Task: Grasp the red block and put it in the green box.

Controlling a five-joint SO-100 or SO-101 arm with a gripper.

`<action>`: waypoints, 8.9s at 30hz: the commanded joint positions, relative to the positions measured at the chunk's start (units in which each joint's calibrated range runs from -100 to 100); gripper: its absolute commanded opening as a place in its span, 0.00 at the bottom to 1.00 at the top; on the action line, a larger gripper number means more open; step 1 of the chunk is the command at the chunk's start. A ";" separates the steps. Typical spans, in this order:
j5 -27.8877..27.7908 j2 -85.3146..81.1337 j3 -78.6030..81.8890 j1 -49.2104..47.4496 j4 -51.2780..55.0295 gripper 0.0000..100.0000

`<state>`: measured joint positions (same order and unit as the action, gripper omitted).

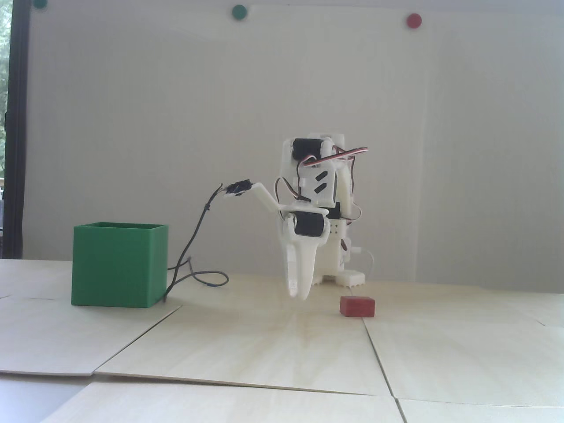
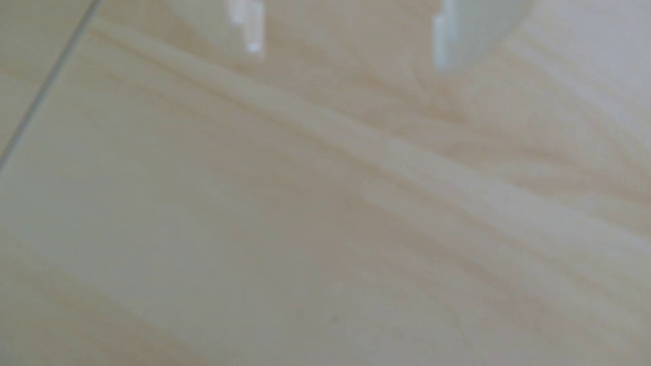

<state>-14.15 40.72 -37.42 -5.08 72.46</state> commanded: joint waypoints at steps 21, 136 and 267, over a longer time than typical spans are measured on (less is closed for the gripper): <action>6.40 -1.91 -3.84 -5.25 4.43 0.17; 9.00 -29.63 29.08 -5.49 -0.12 0.17; 0.25 -25.76 38.22 -10.56 -3.83 0.17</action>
<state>-13.54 15.73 4.66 -15.63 67.80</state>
